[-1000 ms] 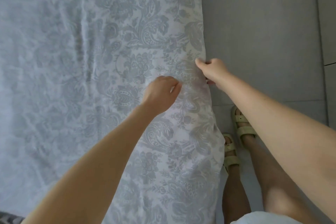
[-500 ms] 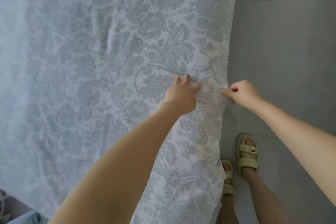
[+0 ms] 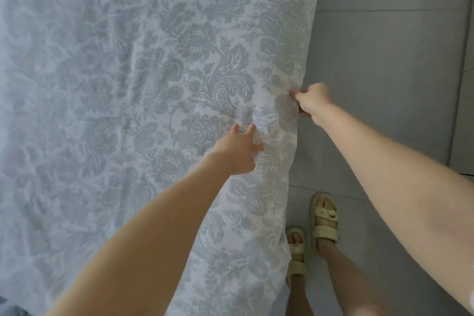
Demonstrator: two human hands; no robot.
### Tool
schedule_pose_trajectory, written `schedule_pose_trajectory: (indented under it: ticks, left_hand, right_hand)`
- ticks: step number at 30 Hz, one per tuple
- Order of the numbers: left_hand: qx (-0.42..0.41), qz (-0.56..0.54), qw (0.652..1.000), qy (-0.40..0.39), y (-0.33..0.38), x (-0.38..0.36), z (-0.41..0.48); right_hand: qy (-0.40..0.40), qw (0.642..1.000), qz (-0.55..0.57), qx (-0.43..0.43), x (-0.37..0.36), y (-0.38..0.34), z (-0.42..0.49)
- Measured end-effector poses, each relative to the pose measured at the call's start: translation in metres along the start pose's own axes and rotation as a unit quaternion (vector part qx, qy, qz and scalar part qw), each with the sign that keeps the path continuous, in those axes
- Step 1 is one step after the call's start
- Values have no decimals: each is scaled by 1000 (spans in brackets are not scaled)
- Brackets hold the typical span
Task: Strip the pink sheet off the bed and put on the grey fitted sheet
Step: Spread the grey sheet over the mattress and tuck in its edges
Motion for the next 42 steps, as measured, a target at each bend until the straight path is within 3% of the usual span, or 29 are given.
schedule_pose_trajectory:
  ticks: [6,11,14,17,19,22,24,27,31,34,38,40,42]
  left_hand:
    - [-4,24,1000,-20,0,-2,5]
    - [4,11,1000,-6,-1,-1,-2]
    - [15,-45,988,147,3,5,-11]
    - [-105,-31,935,337,20,6,-15]
    - [-202,17,908,366,36,0,-8]
    - [-301,121,892,315,62,-18,7]
    - [-323,236,884,242,77,-40,16]
    - [-278,384,867,153,85,-72,27]
    - [-265,447,847,110,105,-85,30]
    - [-239,470,846,83,122,-96,44]
    - [-213,477,851,46,136,-107,45]
    - [-216,510,830,58,127,-109,38]
    - [-208,506,835,60,115,-106,33]
  right_hand:
    - [16,976,-182,120,23,10,-1]
    - [61,987,-122,90,14,3,-31]
    - [59,997,13,54,24,45,-78]
    - [11,986,164,-10,18,100,-130]
    - [-16,974,223,-44,3,138,-164]
    - [-40,952,293,-76,-27,184,-212]
    - [-59,940,322,-91,-51,206,-241]
    - [-66,931,348,-92,-91,228,-269]
    - [-51,961,268,-44,-119,236,-279]
    - [-27,951,304,-47,-126,238,-267]
    - [-39,875,480,-58,-139,233,-264]
    - [-18,854,519,-39,-137,223,-277]
    - [-9,825,565,-21,-135,215,-286]
Point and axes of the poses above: each hand's wrist, its own z-axis towards the middle knuckle, its own x-axis out of the back of the hand, y = z × x, the point moved 4 cm from there along z, towards the middle knuckle, and after that the axes turned 5 degrees about x, right-handed, at the moved point
